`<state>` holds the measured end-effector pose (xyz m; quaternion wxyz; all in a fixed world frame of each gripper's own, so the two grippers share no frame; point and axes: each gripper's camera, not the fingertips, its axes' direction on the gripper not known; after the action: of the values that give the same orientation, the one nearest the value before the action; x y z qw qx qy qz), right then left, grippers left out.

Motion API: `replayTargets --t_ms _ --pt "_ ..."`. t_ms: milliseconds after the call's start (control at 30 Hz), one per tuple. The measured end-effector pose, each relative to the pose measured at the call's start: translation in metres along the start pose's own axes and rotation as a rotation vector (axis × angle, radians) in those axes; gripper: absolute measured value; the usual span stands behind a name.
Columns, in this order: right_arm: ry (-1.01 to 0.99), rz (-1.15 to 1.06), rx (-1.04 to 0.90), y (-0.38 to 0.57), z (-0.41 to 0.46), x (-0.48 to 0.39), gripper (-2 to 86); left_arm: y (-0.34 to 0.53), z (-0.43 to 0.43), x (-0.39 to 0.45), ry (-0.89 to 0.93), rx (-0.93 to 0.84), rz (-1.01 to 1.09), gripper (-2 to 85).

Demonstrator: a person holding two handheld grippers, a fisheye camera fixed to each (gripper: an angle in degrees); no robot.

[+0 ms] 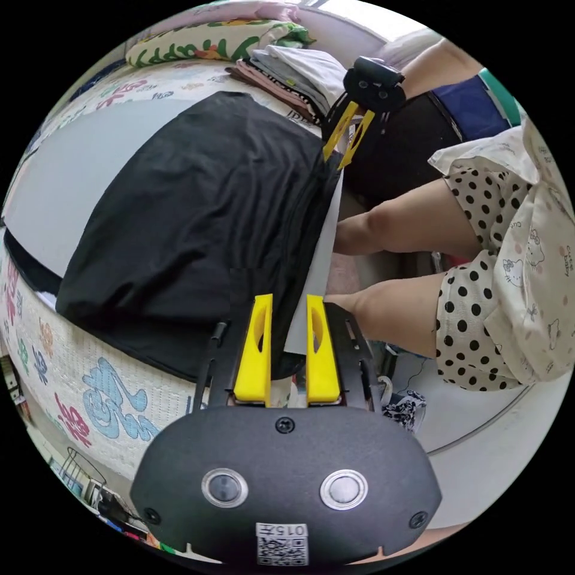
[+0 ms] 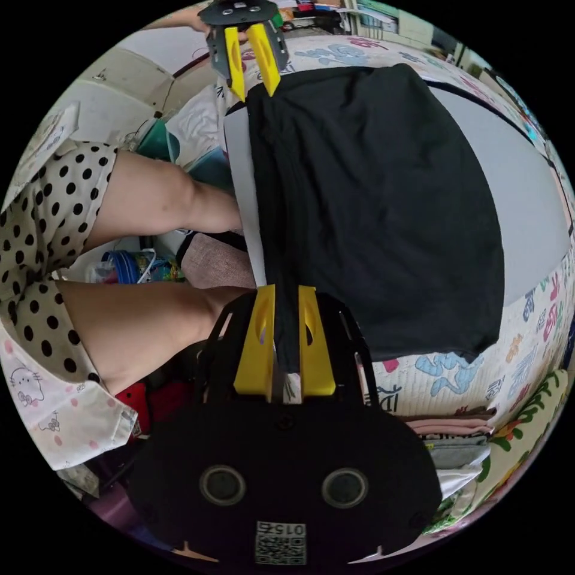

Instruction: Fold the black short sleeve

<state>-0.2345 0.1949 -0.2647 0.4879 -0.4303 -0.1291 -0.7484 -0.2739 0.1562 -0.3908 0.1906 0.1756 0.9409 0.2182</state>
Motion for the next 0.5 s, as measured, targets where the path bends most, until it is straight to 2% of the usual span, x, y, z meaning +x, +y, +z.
replayTargets --t_ms 133,233,500 --pt "0.070 0.021 -0.029 -0.003 0.021 -0.001 3.4 -0.046 0.026 0.020 -0.045 -0.062 0.083 6.1" --pt "0.035 0.042 -0.040 0.003 0.024 0.005 0.1 -0.069 0.037 0.025 -0.048 -0.092 0.065 2.0" --pt "-0.040 0.070 -0.030 0.019 0.016 0.023 -0.3 -0.134 0.002 0.058 -0.056 -0.066 0.057 0.2"
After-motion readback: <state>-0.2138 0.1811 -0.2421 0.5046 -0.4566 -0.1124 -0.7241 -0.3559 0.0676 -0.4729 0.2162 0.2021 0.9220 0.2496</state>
